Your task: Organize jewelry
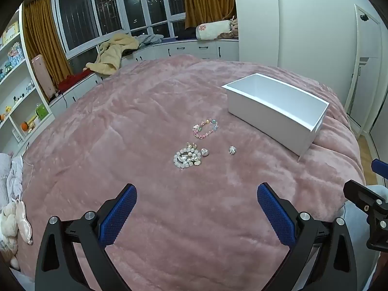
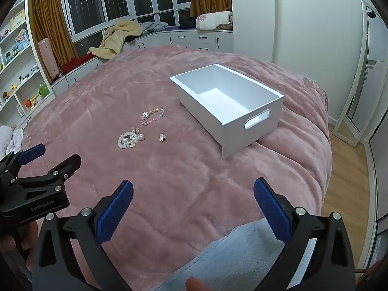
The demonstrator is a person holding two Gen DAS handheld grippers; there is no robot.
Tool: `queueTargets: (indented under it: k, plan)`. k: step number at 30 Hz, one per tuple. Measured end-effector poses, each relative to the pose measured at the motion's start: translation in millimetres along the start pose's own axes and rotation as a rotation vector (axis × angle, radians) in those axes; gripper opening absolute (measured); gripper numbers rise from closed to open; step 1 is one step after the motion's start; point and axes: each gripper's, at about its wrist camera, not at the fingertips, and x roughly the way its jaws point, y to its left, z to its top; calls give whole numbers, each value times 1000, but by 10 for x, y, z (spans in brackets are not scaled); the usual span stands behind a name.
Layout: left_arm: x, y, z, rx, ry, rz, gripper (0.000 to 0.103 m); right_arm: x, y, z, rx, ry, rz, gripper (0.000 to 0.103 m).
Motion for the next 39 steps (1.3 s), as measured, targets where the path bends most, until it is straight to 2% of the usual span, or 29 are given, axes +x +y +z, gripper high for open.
queueTargets:
  k: [21, 33, 39]
  plan:
    - [4, -24, -28, 4, 11, -4, 101, 8, 32, -1, -4, -23, 9, 98]
    - [48, 83, -59, -19, 29, -47, 101, 47, 120, 67, -12, -10, -6, 98]
    - [-1, 94, -41, -9, 7, -21, 101, 41, 122, 62, -11, -13, -6, 98]
